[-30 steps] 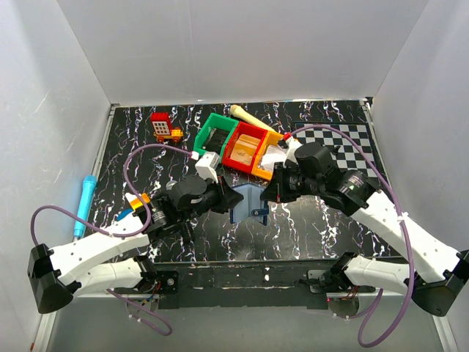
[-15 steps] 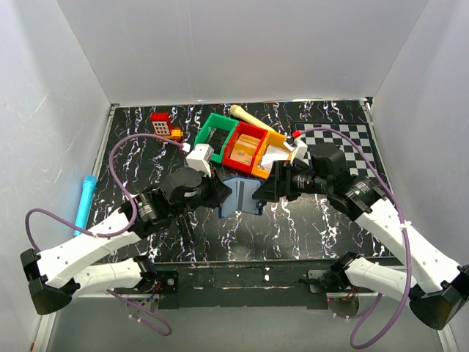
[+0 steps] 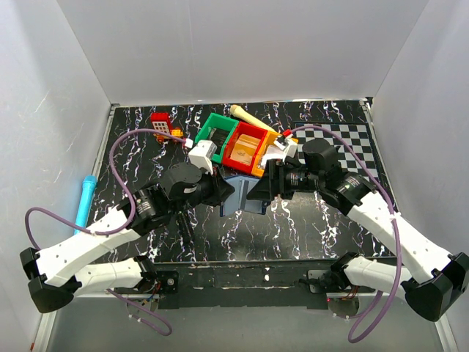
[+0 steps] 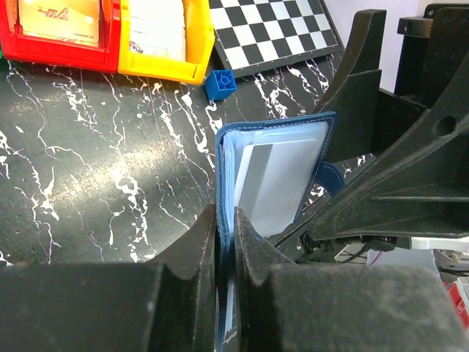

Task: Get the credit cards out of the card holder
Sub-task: Open the card holder at the center of the board.

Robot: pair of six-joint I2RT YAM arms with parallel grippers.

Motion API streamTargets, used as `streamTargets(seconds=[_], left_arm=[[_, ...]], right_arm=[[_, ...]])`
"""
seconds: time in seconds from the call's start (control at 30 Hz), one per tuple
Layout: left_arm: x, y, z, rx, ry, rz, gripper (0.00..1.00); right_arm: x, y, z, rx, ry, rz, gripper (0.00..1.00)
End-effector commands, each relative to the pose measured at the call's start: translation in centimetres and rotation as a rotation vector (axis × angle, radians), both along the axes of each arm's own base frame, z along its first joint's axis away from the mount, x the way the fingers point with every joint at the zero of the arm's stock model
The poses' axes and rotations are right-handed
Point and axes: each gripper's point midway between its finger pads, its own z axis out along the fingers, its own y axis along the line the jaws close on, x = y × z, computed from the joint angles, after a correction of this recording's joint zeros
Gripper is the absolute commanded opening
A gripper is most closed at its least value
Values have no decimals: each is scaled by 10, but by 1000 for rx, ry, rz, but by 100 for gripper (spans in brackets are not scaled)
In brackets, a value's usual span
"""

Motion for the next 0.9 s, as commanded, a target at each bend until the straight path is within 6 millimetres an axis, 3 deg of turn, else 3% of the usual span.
streamTargets(seconds=[0.0, 0.23, 0.43, 0.87], left_arm=[[-3, -3, 33, -76, -43, -21, 0], [-4, 0, 35, -99, -48, -16, 0], [-3, 4, 32, -121, -38, 2, 0], [-2, 10, 30, -146, -29, 15, 0]], right_arm=[[1, 4, 11, 43, -48, 26, 73], [-4, 3, 15, 98, -64, 44, 42], [-10, -1, 27, 164, -84, 64, 44], [-15, -8, 32, 209, -102, 65, 42]])
